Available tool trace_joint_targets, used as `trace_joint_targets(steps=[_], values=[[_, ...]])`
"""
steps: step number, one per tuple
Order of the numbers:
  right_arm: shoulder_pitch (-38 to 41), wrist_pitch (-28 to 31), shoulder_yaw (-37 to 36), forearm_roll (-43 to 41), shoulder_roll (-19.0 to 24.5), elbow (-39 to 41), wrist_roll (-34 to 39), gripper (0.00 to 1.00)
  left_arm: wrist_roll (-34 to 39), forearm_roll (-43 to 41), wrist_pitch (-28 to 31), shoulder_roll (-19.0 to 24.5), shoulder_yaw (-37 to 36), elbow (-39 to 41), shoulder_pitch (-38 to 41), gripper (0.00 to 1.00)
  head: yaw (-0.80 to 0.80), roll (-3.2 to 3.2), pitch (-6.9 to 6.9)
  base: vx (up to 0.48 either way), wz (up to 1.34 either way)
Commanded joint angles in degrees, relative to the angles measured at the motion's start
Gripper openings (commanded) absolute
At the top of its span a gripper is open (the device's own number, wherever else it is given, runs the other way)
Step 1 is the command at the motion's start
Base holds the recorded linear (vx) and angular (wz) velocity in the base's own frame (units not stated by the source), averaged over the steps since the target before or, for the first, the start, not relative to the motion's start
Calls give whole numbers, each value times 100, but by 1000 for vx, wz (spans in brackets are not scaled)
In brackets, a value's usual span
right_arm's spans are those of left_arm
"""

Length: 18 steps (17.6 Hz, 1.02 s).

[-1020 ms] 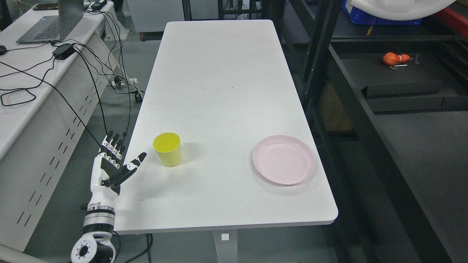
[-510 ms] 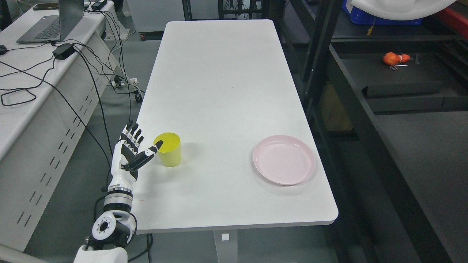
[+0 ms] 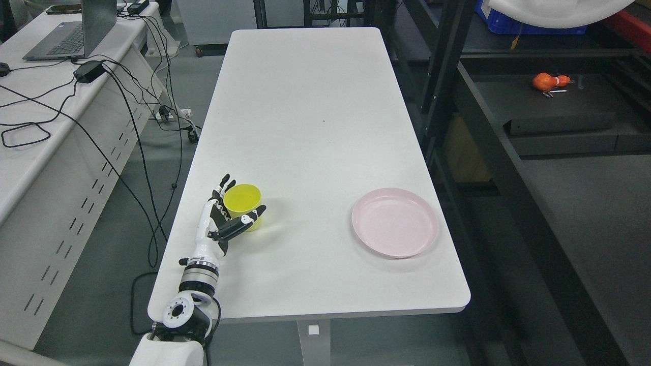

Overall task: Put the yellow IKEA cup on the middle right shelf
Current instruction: 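Close the left hand around the yellow cup, then lift the yellow cup off the table with the left hand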

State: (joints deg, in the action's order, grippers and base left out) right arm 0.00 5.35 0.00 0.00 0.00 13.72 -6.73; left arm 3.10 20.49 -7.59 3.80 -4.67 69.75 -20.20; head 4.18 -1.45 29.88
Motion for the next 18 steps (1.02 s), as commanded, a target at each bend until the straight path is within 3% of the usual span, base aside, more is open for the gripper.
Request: trace_joint_targets(steps=[1,4,6,7,8,10,11,16,18], values=[[79,2,97,-141,-100,0,5,99,-3,-1,3,-54,-306,-594,-45,99,0,0,0,0,0],[79,2,97,-141,-100,0,5,99,-3,-1,-5,-46,-237,-611,-72,90,0,0,0,0,0],[79,2,97,-141,-100,0,5,99,-11,8,-102,-54,-122,-603,-63,73,0,0,0,0,0],[79,2,97,-141,-100,0,5,99,-11,8,-215,-80,-26,-594,-54,60,0,0,0,0,0],[79,2,97,-141,-100,0,5,99,-11,8,-564,-116,114,-585,-45,35,0,0,0,0,0],[79,2,97,-141,-100,0,5,99,-3,17,-1066,-177,220,-533,-19,5,0,0,0,0,0],[79,2,97,-141,-100,0,5,99,-3,17,-1182,-273,282,-410,-1,0,0,0,0,0,0],[79,2,97,-141,-100,0,5,99,-3,17,-1227,-280,274,1582,472,0,0,0,0,0,0],[79,2,97,-141,-100,0,5,99,-3,17,-1262,-280,282,1997,596,0,0,0,0,0,0]])
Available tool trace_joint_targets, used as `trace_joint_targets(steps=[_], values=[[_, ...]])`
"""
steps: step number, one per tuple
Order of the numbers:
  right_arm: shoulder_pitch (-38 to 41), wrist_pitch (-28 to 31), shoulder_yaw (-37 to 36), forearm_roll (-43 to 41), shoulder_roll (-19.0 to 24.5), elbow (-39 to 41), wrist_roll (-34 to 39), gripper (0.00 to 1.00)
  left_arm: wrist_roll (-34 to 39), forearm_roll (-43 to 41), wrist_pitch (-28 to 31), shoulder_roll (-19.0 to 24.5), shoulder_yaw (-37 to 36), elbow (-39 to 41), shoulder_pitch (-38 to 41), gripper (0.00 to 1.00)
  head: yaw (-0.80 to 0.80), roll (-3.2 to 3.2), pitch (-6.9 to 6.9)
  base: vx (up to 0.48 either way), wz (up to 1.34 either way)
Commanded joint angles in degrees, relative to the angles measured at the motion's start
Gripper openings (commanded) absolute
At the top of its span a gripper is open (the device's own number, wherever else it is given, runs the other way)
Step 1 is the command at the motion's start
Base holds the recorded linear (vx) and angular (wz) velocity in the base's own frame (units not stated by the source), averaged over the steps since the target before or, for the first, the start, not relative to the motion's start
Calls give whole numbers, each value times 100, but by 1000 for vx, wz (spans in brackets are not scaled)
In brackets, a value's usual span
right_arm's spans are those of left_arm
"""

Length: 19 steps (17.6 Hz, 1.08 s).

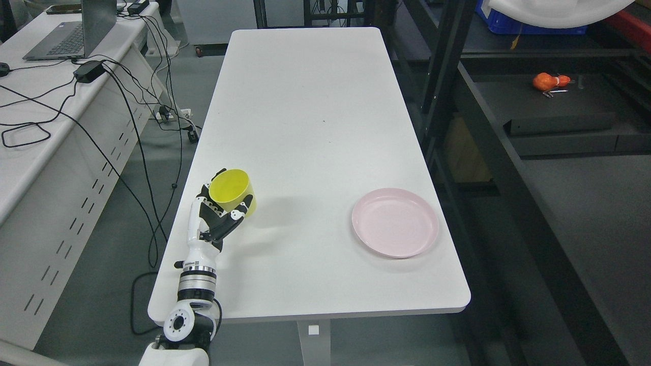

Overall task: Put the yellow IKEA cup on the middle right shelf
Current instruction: 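Lift the yellow cup off the table with the left hand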

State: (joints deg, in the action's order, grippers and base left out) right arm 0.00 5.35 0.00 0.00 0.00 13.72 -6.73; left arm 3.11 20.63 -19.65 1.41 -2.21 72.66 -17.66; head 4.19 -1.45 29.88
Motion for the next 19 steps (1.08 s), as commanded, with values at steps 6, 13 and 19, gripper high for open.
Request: trace_joint_targets(steps=[6,13,19], values=[[79,1,97,-141,-100,0,5,99,-3,2,-153,9,71,2112,413,1,0,0,0,0,0],[79,1,97,-141,-100,0,5,99,-3,-7,-144,61,186,2147,466,1,0,0,0,0,0],[79,1,97,-141,-100,0,5,99,-3,-7,-153,79,238,2147,545,1,0,0,0,-110,-16]])
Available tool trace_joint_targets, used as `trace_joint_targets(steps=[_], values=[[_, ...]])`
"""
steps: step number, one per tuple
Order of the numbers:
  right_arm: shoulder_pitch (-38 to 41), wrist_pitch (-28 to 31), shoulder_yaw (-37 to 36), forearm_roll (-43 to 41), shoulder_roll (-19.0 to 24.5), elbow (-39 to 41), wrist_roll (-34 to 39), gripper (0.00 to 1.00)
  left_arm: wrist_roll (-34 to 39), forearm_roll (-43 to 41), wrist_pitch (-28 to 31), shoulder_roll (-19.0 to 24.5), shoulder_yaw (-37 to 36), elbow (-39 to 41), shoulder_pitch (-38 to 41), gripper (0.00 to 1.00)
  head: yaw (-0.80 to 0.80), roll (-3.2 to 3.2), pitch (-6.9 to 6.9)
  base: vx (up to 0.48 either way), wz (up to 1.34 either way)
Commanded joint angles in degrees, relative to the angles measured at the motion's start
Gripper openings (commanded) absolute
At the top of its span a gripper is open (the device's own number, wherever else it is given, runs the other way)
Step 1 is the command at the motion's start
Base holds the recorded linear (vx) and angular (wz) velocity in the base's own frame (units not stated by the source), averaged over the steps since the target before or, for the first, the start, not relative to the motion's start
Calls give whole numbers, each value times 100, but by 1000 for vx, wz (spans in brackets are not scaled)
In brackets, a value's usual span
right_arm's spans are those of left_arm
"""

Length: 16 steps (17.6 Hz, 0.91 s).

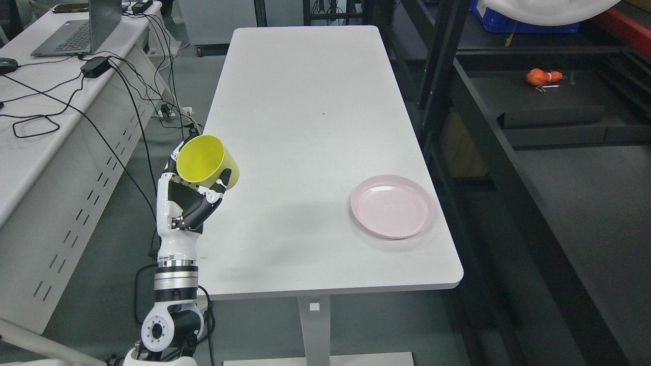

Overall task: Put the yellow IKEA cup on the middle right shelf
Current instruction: 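Lift the yellow cup off the table with the left hand, then turn toward the black shelves, raising the cup in the left hand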

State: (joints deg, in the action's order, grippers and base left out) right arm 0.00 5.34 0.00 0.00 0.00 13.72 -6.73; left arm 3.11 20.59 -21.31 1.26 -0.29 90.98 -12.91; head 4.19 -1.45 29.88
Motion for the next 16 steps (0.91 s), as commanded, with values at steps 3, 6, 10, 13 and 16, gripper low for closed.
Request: trace_joint_targets(steps=[3,6,10,13,16], values=[[80,2,97,-141,-100,-1,5,99,-3,-2,22,85,37,315,86,1,0,0,0,-216,-134],[80,2,97,-141,-100,-1,5,99,-3,-2,13,76,-24,315,130,1,0,0,0,-229,-272],[80,2,97,-141,-100,-1,5,99,-3,-2,22,41,-33,307,113,1,0,0,0,-211,-261],[80,2,97,-141,-100,-1,5,99,-3,-2,22,41,-164,307,139,1,0,0,0,-240,-87],[80,2,97,-141,-100,-1,5,99,-3,-2,13,32,-410,307,174,2,0,0,0,-237,-14]])
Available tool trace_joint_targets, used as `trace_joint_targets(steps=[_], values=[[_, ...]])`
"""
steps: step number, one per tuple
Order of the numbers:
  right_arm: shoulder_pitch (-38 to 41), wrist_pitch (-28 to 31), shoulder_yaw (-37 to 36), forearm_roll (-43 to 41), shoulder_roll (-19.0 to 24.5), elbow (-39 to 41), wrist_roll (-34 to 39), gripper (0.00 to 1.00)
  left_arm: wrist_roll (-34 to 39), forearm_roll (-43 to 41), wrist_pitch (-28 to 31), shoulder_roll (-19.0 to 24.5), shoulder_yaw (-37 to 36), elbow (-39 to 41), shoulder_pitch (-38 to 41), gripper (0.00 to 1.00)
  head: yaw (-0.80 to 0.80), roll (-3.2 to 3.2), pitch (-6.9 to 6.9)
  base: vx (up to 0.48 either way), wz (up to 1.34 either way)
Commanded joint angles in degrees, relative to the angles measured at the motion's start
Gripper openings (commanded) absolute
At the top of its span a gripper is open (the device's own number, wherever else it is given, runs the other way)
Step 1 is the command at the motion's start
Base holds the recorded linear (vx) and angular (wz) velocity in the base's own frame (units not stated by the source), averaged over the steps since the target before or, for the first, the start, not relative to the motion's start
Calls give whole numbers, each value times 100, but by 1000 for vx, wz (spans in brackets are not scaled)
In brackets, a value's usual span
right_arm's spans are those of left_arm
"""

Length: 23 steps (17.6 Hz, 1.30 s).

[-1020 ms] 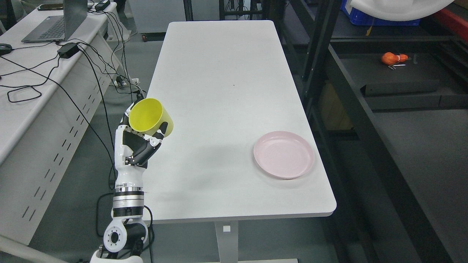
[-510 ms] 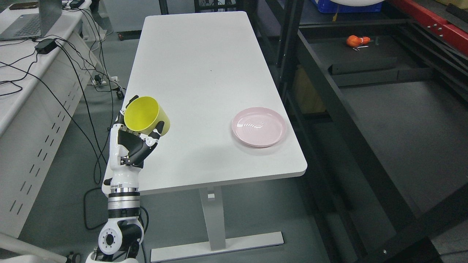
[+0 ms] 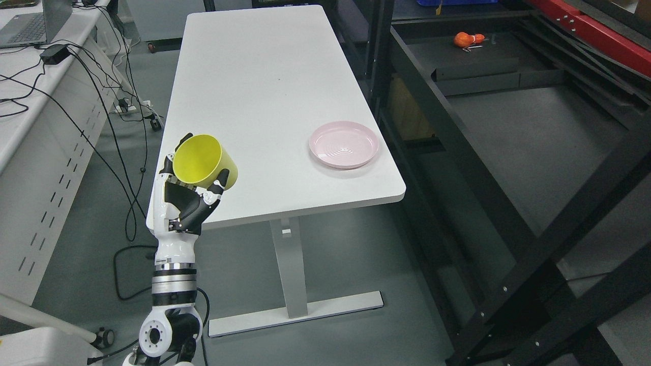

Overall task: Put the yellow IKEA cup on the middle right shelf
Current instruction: 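Turn toward the black shelves, raising the cup in the left hand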

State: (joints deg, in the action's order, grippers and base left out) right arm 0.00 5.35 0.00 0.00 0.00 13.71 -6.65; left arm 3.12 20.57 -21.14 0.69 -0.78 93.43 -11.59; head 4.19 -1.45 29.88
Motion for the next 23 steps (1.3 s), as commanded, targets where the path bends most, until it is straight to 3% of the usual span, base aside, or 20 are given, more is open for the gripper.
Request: trace_joint_targets(steps=[1,13,23], values=[[79,2,97,-141,-100,0,-3,99,-4,0,-4,89,-396,62,34,2,0,0,0,-243,-88],[79,2,97,-141,-100,0,-3,99,-4,-9,-153,31,-1090,53,-53,2,0,0,0,-244,-228],[79,2,97,-141,-100,0,-3,99,-4,-9,-171,31,-2021,61,-967,2,0,0,0,-186,-553]])
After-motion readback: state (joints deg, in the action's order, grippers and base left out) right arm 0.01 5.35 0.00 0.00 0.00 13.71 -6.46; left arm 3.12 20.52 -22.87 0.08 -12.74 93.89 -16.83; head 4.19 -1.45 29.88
